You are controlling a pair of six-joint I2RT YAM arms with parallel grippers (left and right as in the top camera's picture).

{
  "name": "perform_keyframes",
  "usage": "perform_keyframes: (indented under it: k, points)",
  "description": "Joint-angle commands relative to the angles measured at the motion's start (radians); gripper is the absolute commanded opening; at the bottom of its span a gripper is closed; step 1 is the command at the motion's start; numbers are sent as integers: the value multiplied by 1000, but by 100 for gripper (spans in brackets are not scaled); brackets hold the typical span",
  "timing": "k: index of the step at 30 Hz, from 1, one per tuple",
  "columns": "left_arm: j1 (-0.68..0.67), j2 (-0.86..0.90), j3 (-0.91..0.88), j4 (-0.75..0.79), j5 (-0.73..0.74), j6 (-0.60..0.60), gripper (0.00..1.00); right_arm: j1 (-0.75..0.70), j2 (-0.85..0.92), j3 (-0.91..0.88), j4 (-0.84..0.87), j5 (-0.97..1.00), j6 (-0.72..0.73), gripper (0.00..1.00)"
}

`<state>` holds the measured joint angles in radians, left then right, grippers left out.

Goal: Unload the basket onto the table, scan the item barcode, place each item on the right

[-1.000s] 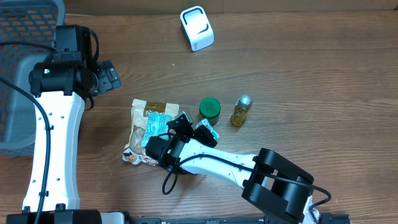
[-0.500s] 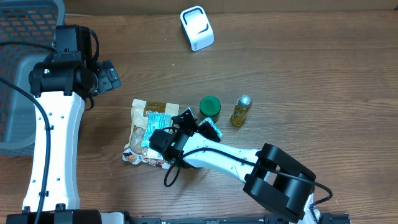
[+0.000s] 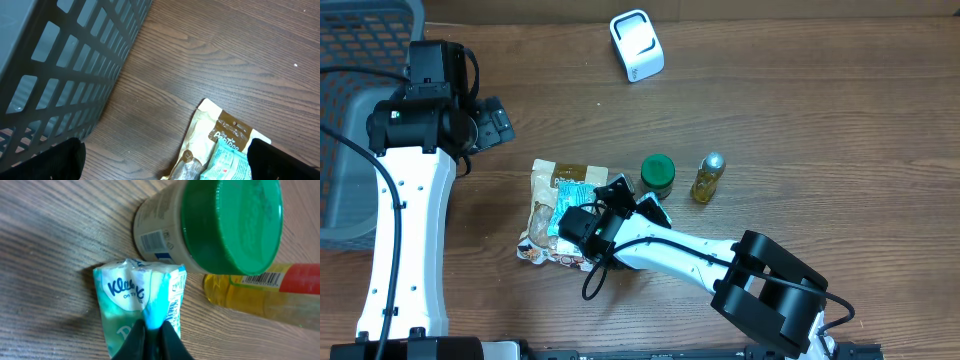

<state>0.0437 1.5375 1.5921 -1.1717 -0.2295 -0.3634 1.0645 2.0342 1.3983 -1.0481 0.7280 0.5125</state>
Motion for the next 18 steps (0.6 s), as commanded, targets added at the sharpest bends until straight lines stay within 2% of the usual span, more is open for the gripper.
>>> perform_keyframes:
  k: [1,7,11,14,18]
  points:
    - [2,-5,9,1,-13,12,99,-5,5,-5,4,-13,10,11]
    - [2,-5,9,1,-13,12,100,-6,5,-5,45,-67,10,17]
    - [2,-5,9,1,-13,12,100,-5,5,-5,59,-78,10,18]
    - [2,-5,9,1,-13,12,99,-6,5,-2,57,-76,10,22]
    - [2,-5,9,1,-13,12,99,-32,3,17,46,-76,11,22]
